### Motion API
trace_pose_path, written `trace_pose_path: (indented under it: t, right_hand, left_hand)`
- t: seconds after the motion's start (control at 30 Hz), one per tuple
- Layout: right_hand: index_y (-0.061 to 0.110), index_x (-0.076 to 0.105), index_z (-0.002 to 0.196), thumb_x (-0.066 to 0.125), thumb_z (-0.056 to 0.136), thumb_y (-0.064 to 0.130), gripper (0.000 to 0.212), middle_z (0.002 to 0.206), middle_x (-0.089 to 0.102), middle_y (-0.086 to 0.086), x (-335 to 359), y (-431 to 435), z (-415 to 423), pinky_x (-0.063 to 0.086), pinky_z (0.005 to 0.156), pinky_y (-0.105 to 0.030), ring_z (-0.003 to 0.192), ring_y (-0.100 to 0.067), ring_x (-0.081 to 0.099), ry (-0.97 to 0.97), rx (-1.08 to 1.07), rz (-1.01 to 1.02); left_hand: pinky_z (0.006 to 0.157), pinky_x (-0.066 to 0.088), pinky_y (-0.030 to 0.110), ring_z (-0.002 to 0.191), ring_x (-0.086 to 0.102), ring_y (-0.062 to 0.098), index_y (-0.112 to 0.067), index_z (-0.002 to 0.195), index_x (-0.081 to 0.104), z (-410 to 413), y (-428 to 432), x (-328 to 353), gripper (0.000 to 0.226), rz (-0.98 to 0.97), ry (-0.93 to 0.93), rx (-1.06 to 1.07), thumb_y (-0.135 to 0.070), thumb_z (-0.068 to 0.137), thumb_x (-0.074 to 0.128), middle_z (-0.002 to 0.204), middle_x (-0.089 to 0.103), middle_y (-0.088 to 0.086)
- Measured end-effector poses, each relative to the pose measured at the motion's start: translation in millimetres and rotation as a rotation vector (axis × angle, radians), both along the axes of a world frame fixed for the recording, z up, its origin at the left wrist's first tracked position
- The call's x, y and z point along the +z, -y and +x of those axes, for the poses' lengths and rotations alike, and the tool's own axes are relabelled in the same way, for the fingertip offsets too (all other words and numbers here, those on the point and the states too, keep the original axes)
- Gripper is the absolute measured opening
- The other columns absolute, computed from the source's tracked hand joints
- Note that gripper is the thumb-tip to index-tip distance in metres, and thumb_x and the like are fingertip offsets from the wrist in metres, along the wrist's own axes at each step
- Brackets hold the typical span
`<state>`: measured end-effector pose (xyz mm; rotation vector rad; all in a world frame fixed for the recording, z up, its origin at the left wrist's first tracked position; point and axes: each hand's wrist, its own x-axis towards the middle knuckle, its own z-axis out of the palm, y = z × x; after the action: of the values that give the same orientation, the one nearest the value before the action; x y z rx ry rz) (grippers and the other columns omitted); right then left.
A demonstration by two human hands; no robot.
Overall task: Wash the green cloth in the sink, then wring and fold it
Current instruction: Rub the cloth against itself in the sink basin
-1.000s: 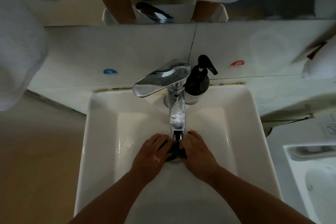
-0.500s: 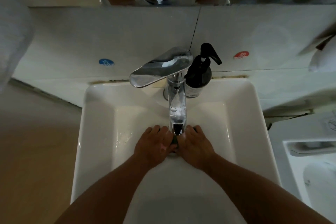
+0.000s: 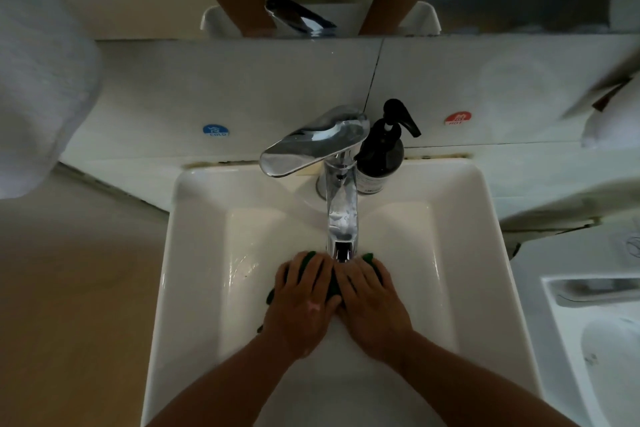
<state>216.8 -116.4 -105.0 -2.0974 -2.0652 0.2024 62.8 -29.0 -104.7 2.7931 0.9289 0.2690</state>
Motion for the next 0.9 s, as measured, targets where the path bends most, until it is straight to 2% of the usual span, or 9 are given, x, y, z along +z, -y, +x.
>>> trace_pose_path:
  t: [0.17,0.33,0.4,0.47,0.57,0.63,0.73,0.83,0.9]
  right_hand:
    - [0.017,0.056,0.087,0.055,0.084,0.024,0.008,0.076,0.059,-0.003,6.8,-36.5,19.9,0.039,0.068,-0.035,0.073,-0.024,0.051,0.056,0.044,0.154]
    - [0.020,0.056,0.079,0.052,0.088,0.044,0.026,0.074,0.061,0.000,23.1,-50.9,33.6,0.039,0.071,-0.030,0.071,-0.020,0.056,-0.126,0.014,0.046]
    - [0.021,0.059,0.106,0.058,0.094,0.034,0.018,0.104,0.066,-0.002,21.0,-33.9,32.1,0.046,0.091,-0.034,0.100,-0.020,0.059,-0.311,-0.009,0.026]
    - [0.021,0.047,0.142,0.058,0.095,0.020,0.048,0.149,0.047,-0.003,14.9,-7.9,26.8,0.030,0.118,-0.045,0.143,-0.022,0.037,-0.203,0.022,-0.086]
    - [0.013,0.023,0.158,0.048,0.099,0.036,0.068,0.165,0.012,-0.013,7.3,14.5,13.9,0.013,0.121,-0.055,0.154,-0.034,0.011,-0.024,0.015,-0.178]
    - [0.010,0.025,0.157,0.037,0.102,0.050,0.069,0.163,0.023,-0.017,4.0,8.7,3.8,0.016,0.121,-0.058,0.152,-0.036,0.018,-0.030,-0.008,-0.198]
    - [0.010,0.045,0.147,0.042,0.100,0.041,0.057,0.143,0.052,-0.014,-3.0,-11.8,2.2,0.028,0.116,-0.057,0.138,-0.036,0.042,0.014,0.006,-0.102]
    - [0.012,0.062,0.109,0.053,0.087,0.032,0.031,0.101,0.064,-0.010,-3.8,-33.3,13.6,0.043,0.095,-0.048,0.100,-0.032,0.056,0.044,-0.040,0.069]
    - [0.016,0.064,0.089,0.052,0.083,0.033,0.022,0.083,0.062,-0.004,2.8,-48.8,20.0,0.044,0.080,-0.041,0.083,-0.028,0.055,0.030,-0.037,0.084]
  left_hand:
    - [0.071,0.037,0.040,0.082,0.043,0.028,-0.013,0.094,0.071,19.5,-27.9,-5.2,0.033,0.187,0.083,-0.002,-0.041,0.093,0.054,0.089,0.059,0.008]
    - [0.042,0.048,0.028,0.052,0.054,0.020,-0.016,0.077,0.075,27.6,-49.1,11.7,0.052,0.138,0.168,-0.046,-0.047,0.101,0.042,0.064,0.060,0.002]
    - [0.062,0.057,0.032,0.075,0.058,0.020,-0.012,0.096,0.077,16.0,-40.9,13.7,0.042,0.080,0.253,-0.094,-0.039,0.101,0.046,0.082,0.068,0.004]
    - [0.100,0.050,0.041,0.111,0.054,0.029,-0.013,0.125,0.068,-6.9,-33.1,7.3,0.033,0.027,0.226,-0.144,-0.022,0.099,0.051,0.117,0.067,0.011]
    - [0.117,0.022,0.065,0.145,0.029,0.041,-0.026,0.150,0.042,-28.4,-15.8,-1.6,0.050,-0.045,0.016,-0.078,-0.033,0.101,0.044,0.155,0.039,0.011]
    - [0.116,0.022,0.063,0.145,0.030,0.040,-0.020,0.150,0.043,-16.7,-5.4,1.8,0.056,-0.114,-0.051,-0.005,-0.048,0.103,0.036,0.156,0.038,0.012]
    - [0.102,0.041,0.056,0.124,0.047,0.040,-0.009,0.131,0.063,8.4,-2.3,6.7,0.055,-0.099,-0.002,0.096,-0.047,0.103,0.034,0.140,0.048,0.012]
    - [0.077,0.055,0.044,0.098,0.048,0.031,-0.011,0.112,0.066,23.9,-19.8,13.5,0.038,-0.027,0.093,0.152,-0.041,0.092,0.054,0.114,0.048,0.009]
    - [0.065,0.059,0.042,0.081,0.056,0.032,-0.011,0.102,0.053,32.6,-30.3,30.6,0.033,-0.171,0.102,0.198,-0.024,0.081,0.075,0.093,0.058,0.013]
